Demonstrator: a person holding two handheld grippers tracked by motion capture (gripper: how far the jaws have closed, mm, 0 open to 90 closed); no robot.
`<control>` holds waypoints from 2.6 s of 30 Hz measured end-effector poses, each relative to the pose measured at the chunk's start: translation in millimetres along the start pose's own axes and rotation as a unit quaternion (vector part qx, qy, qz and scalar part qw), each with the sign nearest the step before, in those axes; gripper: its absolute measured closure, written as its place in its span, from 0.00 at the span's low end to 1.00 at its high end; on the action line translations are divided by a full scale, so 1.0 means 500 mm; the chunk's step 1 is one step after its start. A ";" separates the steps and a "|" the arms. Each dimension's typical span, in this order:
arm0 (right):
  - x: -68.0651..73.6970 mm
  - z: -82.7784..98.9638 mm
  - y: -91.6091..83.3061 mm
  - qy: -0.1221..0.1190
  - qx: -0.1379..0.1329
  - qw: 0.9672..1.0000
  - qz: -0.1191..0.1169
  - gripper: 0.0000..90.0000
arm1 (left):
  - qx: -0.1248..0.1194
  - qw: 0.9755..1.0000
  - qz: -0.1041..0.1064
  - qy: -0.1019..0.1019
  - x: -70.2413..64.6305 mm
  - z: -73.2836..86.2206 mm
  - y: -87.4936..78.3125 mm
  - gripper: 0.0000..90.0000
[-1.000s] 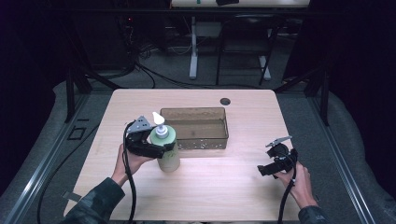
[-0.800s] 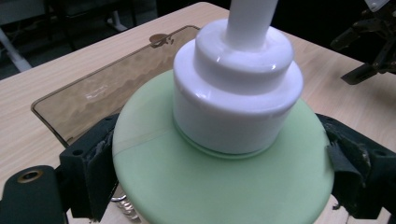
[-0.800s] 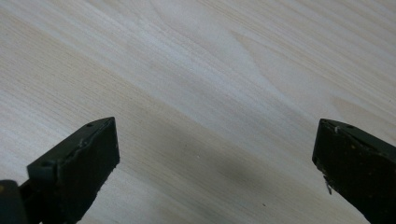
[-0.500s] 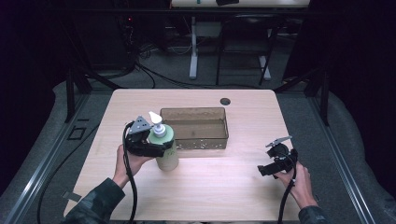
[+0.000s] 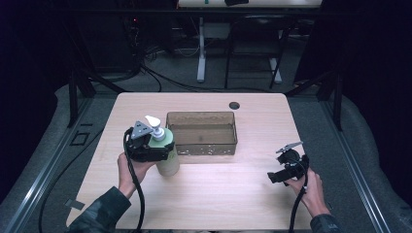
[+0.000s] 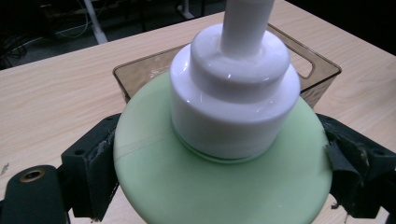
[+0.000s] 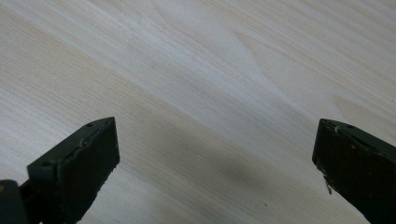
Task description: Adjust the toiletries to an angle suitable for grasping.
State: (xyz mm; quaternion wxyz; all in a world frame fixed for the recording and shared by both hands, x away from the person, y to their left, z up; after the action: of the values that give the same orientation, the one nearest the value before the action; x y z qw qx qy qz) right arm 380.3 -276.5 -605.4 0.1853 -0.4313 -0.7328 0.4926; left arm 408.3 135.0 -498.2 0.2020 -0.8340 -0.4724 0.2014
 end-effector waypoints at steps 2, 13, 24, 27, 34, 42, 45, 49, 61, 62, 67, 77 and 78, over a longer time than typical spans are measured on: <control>-0.001 0.000 0.000 -0.002 -0.001 1.000 0.001 0.00 | 0.000 1.000 0.001 0.000 0.000 0.000 0.000 0.13; -0.001 0.000 0.000 -0.001 0.000 1.000 0.001 0.00 | 0.005 0.999 0.036 0.026 0.003 0.002 -0.005 0.13; 0.000 0.000 0.000 0.000 0.001 1.000 -0.001 0.00 | 0.008 0.997 0.064 0.037 0.005 -0.001 -0.006 0.13; 0.000 0.000 0.000 -0.001 0.001 1.000 0.000 0.00 | 0.007 0.998 0.060 0.037 0.005 0.000 -0.008 0.13; -0.001 0.001 0.000 -0.002 0.000 1.000 0.000 0.00 | 0.010 0.999 0.025 0.020 0.002 0.008 -0.022 0.13; 0.001 0.000 -0.001 -0.003 0.001 1.000 0.000 0.00 | 0.017 0.999 0.028 0.021 0.004 0.010 -0.027 0.13; 0.000 0.000 -0.001 -0.003 0.000 1.000 -0.001 0.00 | 0.022 0.999 0.037 0.027 0.005 0.009 -0.028 0.13; 0.000 0.000 -0.001 -0.003 0.000 1.000 -0.002 0.00 | 0.030 0.997 0.052 0.042 0.002 0.005 -0.034 0.02; 0.001 0.000 -0.001 -0.005 0.002 1.000 -0.003 0.00 | 0.050 0.991 0.096 0.074 0.008 -0.022 -0.064 0.00; 0.001 -0.001 -0.002 -0.006 0.002 1.000 -0.002 0.00 | 0.054 0.990 0.102 0.076 0.012 -0.028 -0.068 0.00; 0.000 -0.001 -0.001 -0.008 0.001 1.000 -0.004 0.00 | 0.065 0.987 0.115 0.094 0.018 -0.039 -0.076 0.00; -0.002 -0.002 -0.005 -0.010 -0.002 1.000 -0.004 0.01 | 0.098 0.978 0.129 0.127 0.026 -0.076 -0.093 0.00; -0.002 -0.002 -0.005 -0.009 -0.002 1.000 -0.004 0.01 | 0.098 0.978 0.131 0.132 0.027 -0.082 -0.095 0.00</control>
State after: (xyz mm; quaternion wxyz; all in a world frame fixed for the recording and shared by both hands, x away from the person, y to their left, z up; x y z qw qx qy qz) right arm 380.4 -277.1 -602.4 0.1800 -0.4242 -0.7374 0.4938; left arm 402.7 163.1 -441.1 0.3147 -0.8840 -0.3066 0.1596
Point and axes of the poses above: each handheld gripper's, and its own axes: y roughly forward along the jaws, z roughly out of its underside, x roughly to its left, the point moved 8 cm from there along y, roughly forward along the jaws, and after that the axes turned 8 degrees about -y, right-handed, at the moved point
